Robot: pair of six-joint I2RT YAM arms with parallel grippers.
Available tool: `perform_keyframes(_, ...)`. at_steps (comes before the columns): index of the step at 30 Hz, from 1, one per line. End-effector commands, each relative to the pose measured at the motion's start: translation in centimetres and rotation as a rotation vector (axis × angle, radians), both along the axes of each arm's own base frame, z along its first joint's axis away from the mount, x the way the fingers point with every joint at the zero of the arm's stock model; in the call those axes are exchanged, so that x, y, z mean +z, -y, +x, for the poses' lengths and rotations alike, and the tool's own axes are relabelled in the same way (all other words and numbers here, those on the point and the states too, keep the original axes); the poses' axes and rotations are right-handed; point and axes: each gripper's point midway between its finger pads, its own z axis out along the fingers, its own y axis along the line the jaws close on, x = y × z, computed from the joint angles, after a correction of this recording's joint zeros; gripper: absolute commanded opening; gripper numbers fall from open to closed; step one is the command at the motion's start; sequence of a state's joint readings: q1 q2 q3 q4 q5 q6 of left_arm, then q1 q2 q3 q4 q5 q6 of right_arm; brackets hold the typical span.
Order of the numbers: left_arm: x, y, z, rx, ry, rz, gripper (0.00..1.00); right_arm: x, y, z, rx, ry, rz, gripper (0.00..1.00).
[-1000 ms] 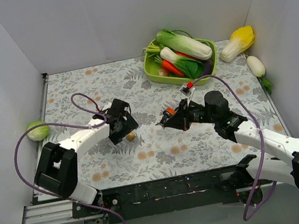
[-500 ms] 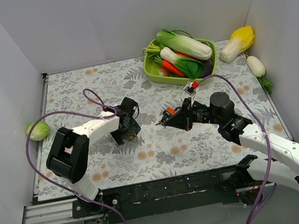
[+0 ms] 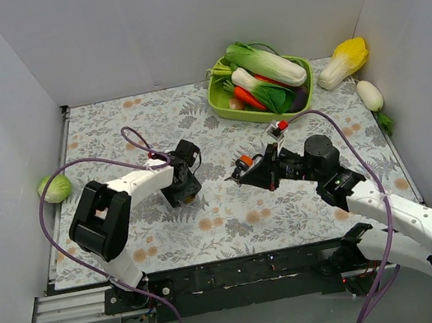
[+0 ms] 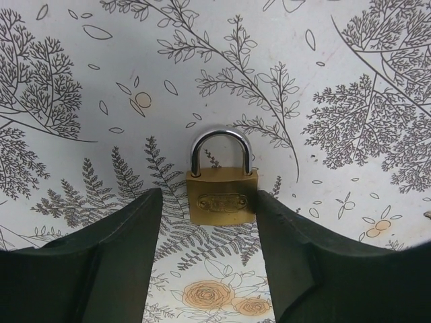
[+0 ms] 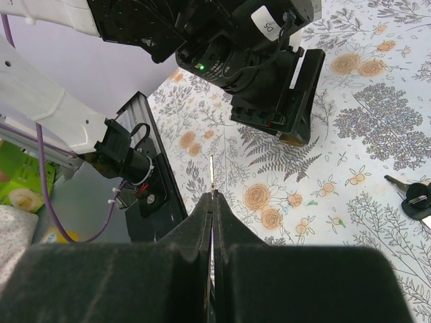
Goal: Unlock with the key
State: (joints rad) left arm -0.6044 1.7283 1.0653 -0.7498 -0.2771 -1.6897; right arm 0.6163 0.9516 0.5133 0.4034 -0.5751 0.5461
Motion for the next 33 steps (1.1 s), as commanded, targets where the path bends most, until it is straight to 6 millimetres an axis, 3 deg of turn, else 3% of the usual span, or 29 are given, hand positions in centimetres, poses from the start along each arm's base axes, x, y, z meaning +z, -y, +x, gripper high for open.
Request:
perform_keyframes(1, -0.8, 0.8, 0.8, -0.006, 0.010, -0.019, 0.53, 1.6, 0.0, 0.2, -0.005, 0.065, 0.039, 0.01)
perform_keyframes(6, -1.2, 1.2, 0.9, -0.018, 0.015, -0.038, 0.43, 0.9, 0.1, 0.3, -0.016, 0.051, 0.029, 0.01)
perform_keyframes(10, -1.3, 1.9, 1.2, -0.025, 0.028, -0.073, 0.25, 0.5, 0.1, 0.4, -0.019, 0.043, 0.022, 0.01)
perform_keyframes(11, -1.2, 2.2, 1.3, -0.027, 0.033, -0.084, 0.15, 0.3, 0.2, 0.4, -0.023, 0.041, 0.019, 0.01)
perform_keyframes(14, -0.3, 3.2, 1.9, -0.024, 0.071, -0.148, 0.00, -0.2, 0.2, 0.6, -0.034, 0.030, 0.007, 0.01)
perform_keyframes(17, 1.2, 4.7, 2.7, -0.007, 0.128, -0.250, 0.00, -0.6, 0.1, 0.8, -0.036, 0.017, 0.002, 0.01)
perform_keyframes(18, 2.9, 5.6, 3.5, -0.006, 0.185, -0.309, 0.00, -0.9, -0.1, 0.9, -0.034, 0.011, -0.001, 0.01)
perform_keyframes(20, 4.3, 6.5, 3.7, 0.013, 0.219, -0.387, 0.00, -1.6, -0.4, 0.9, -0.032, -0.011, -0.007, 0.01)
perform_keyframes(21, 6.2, 7.2, 4.4, 0.010, 0.276, -0.443, 0.00, -1.8, -0.5, 0.9, -0.032, -0.019, -0.010, 0.01)
perform_keyframes(23, 7.6, 7.5, 4.5, 0.032, 0.315, -0.496, 0.00, -2.6, -1.2, 0.7, -0.028, -0.034, -0.022, 0.01)
perform_keyframes(24, 9.2, 7.9, 4.8, 0.029, 0.360, -0.543, 0.00, -2.9, -1.5, 0.6, -0.030, -0.047, -0.025, 0.01)
perform_keyframes(31, 13.9, 8.0, 4.2, 0.080, 0.485, -0.721, 0.00, -5.0, -3.6, 0.1, -0.042, -0.122, -0.025, 0.01)
perform_keyframes(33, 14.4, 8.0, 3.9, 0.089, 0.498, -0.750, 0.00, -5.6, -4.3, 0.4, -0.037, -0.143, -0.033, 0.01)
